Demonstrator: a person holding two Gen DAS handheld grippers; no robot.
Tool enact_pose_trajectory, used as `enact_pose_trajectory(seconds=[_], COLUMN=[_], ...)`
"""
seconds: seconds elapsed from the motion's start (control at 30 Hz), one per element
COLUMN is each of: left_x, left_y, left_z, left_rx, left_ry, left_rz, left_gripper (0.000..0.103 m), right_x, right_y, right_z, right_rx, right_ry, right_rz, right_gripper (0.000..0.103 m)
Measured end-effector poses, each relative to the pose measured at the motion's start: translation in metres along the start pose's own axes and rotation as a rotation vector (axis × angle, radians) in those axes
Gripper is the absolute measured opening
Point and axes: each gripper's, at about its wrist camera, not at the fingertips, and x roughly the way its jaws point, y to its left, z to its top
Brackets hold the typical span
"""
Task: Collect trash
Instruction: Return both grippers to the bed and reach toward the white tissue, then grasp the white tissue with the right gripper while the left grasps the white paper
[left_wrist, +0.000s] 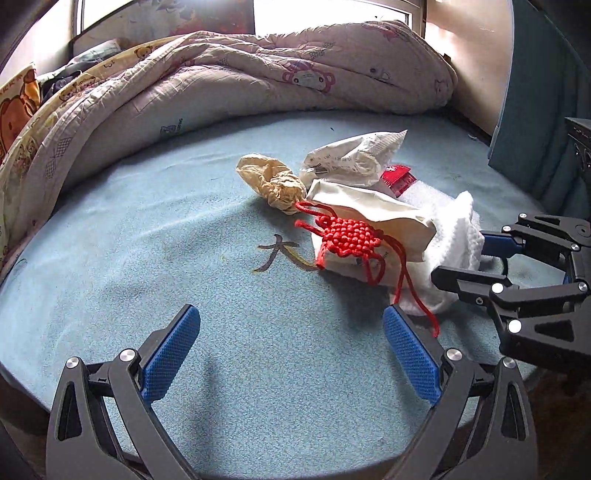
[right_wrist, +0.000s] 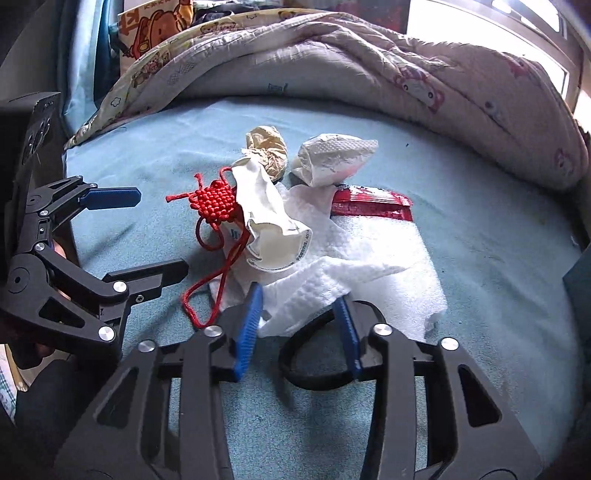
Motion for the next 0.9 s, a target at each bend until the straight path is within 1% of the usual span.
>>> enact_pose_trajectory(seconds=[0.07, 0.13, 0.23, 0.43, 0.8, 0.9], left_x=[0.000, -0.002, -0.006, -0.012, -0.012, -0.012], left_y=[0.001, 0.005, 0.010, 0.008, -0.001, 0.000], left_z=[-0.002, -0.004, -0.004, 0.002, 0.005, 0.005], left_rx=[0.002, -0.002, -0.011, -0.004, -0.014, -0.015], left_ry=[0.001, -0.001, -0.006, -0.014, -0.019, -0.019], left_rz=[0.005, 0.011, 0.023, 0.076, 0.093, 0.086], left_gripper=[0.097, 0.097, 0.097, 0.097, 0.097, 0.097], right_x=[-0.001, -0.003, -0.009, -0.021, -0.031, -0.033], right_y=[0.003, 0.004, 0.006, 0.006, -0.002, -0.003], right_z=[-0.001, -0.002, -0.001, 0.000, -0.004, -0.007], right_rx=[-0.015, -0.019, -0.026, -0.023, -0.022, -0.018], right_ry=[0.000, 0.000, -0.009, -0.021, -0.022, -0.027], right_rz=[-0.009, -0.008, -0.012, -0.006, -0.003, 0.000], right_gripper=[0.023, 0.019, 0.016, 0.015, 0.014, 0.014])
